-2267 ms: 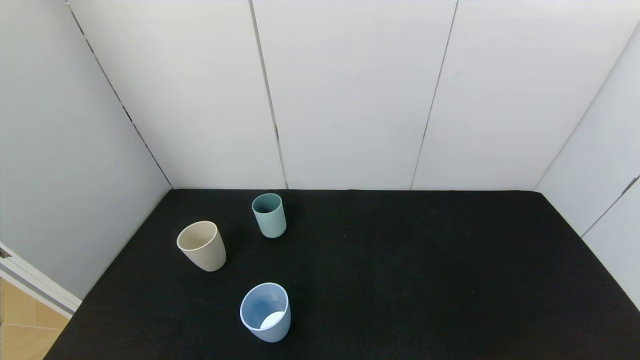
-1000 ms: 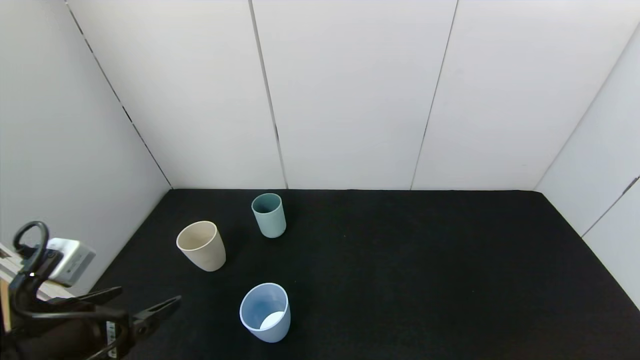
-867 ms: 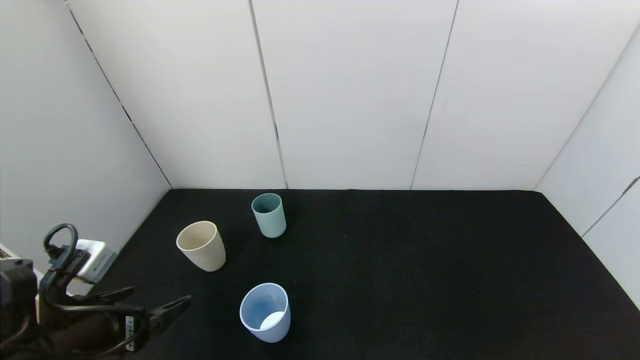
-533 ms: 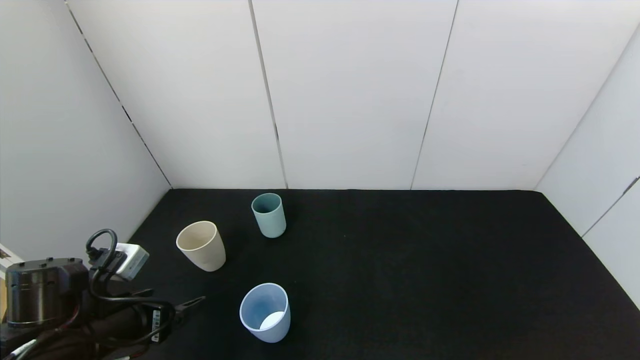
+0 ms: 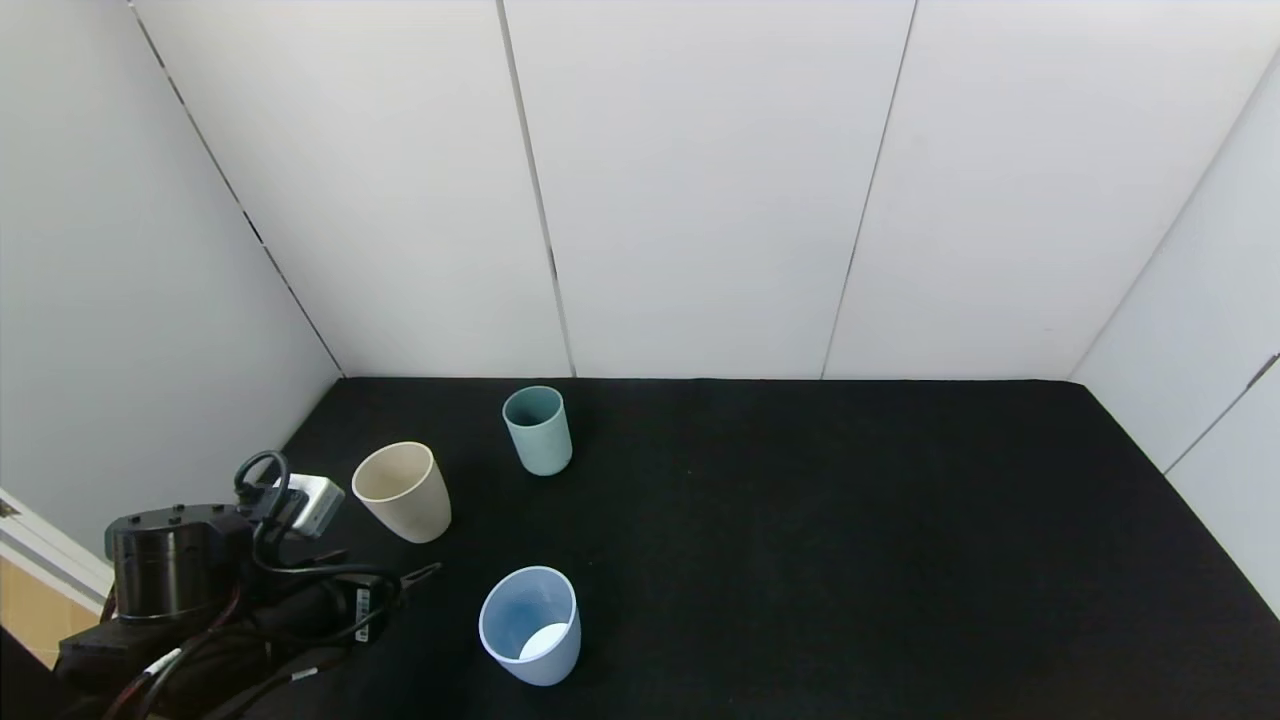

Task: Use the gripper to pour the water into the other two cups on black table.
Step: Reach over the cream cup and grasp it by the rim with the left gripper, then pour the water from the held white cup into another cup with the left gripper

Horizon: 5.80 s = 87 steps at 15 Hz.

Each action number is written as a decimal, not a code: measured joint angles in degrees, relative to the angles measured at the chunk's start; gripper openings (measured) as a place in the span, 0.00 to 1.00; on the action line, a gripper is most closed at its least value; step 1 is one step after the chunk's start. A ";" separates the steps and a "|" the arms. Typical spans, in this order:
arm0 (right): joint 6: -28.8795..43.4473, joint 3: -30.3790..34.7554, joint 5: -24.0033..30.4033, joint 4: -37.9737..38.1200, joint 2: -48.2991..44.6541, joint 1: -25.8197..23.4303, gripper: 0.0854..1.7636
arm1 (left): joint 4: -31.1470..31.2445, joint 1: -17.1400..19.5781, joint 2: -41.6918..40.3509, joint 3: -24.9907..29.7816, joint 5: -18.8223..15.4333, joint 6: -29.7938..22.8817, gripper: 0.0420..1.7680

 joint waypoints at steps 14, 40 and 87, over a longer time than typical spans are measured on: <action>0.00 0.00 0.02 -0.02 0.00 0.00 0.97 | -4.39 3.62 8.85 -5.97 0.20 3.28 0.97; 0.00 0.00 0.00 -0.02 0.00 0.00 0.97 | -4.72 3.68 14.84 -18.22 -0.02 2.65 0.97; 0.02 0.00 0.00 -0.02 0.00 0.00 0.97 | 62.85 -1.07 9.07 -65.57 -0.37 25.75 0.70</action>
